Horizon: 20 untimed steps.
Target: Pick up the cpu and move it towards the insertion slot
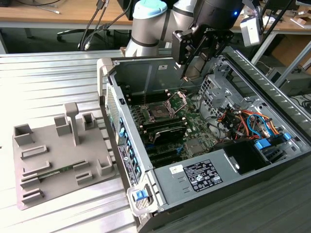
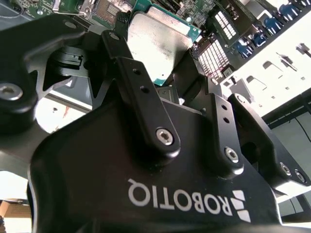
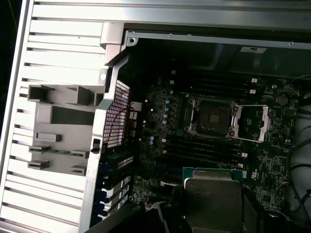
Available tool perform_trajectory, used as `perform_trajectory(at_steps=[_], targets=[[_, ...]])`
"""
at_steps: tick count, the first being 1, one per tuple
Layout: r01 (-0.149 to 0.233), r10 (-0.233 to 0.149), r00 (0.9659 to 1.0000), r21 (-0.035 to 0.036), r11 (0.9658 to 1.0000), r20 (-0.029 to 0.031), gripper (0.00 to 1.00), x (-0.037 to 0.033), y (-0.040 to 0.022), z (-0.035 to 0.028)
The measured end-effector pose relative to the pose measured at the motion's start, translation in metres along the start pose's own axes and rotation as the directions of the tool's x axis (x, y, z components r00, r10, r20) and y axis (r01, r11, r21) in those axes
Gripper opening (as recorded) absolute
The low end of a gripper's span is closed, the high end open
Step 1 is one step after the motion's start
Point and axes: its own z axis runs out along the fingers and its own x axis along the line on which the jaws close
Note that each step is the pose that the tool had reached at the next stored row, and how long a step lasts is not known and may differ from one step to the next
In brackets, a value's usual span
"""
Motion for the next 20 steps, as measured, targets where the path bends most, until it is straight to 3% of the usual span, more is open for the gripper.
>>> perform_trajectory(at_steps=[20], targets=[[0.000,0.000,1.0000,-0.0001,1.0000,0.0001,0.55,-0.0044,-0.0008,0.0014]])
